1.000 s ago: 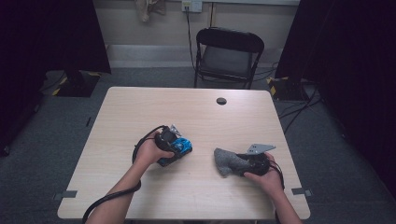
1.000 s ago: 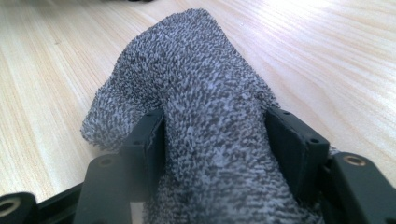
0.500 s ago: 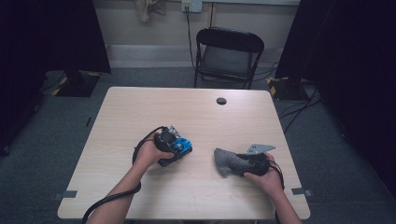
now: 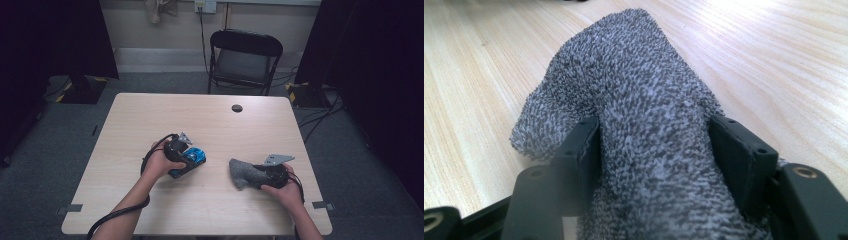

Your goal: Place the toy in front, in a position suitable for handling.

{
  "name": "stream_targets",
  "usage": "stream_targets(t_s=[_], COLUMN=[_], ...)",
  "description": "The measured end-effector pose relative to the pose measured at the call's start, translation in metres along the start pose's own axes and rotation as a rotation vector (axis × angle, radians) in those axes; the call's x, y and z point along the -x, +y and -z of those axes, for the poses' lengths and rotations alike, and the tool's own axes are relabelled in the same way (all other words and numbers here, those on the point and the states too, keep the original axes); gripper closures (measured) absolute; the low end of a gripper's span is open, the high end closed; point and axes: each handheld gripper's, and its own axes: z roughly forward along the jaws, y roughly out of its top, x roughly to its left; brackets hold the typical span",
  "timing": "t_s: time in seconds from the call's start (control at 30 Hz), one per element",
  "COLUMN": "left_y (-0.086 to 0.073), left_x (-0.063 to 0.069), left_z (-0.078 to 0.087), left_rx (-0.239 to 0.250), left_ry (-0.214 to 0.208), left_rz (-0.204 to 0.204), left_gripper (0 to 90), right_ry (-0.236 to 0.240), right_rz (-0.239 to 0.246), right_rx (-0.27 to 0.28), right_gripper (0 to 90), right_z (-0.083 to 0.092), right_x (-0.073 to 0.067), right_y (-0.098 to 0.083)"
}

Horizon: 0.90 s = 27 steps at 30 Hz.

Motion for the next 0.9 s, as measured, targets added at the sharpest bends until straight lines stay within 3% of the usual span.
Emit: stream_targets(t_s=[0.17, 0.27, 0.57, 0.77, 0.9], left_y=[-0.003, -0.01, -0.046, -0.068, -0.08], left_x=[0.002, 0.005, 0.006, 0.007, 0.009], left_z=[0.012, 0.022, 0.057, 0.069, 0.071], left_rx=[0.037, 0.057, 0.117, 0.124, 0.133], left_ry=[-0.012, -0.018, 0.005, 0.013, 0.018], left_rz=[0.018, 0.002, 0.03, 0.051, 0.038], left_gripper=[20.5, 19.7, 18.2, 18.1, 16.5], right_ry=[0.0, -0.002, -0.023, -0.036, -0.039], right_rz=[0.0, 0.001, 0.033, 0.066, 0.091], right_rx=[0.0, -0.007, -0.041, -0.063, -0.039], right_gripper=[39.2, 39.2, 30.4, 26.5, 27.1], right_z=[0.0, 0.0, 0.001, 0.006, 0.013], right_x=[0.0, 0.0, -0.003, -0.006, -0.005], right_y=[0.0, 0.001, 0.006, 0.014, 0.023])
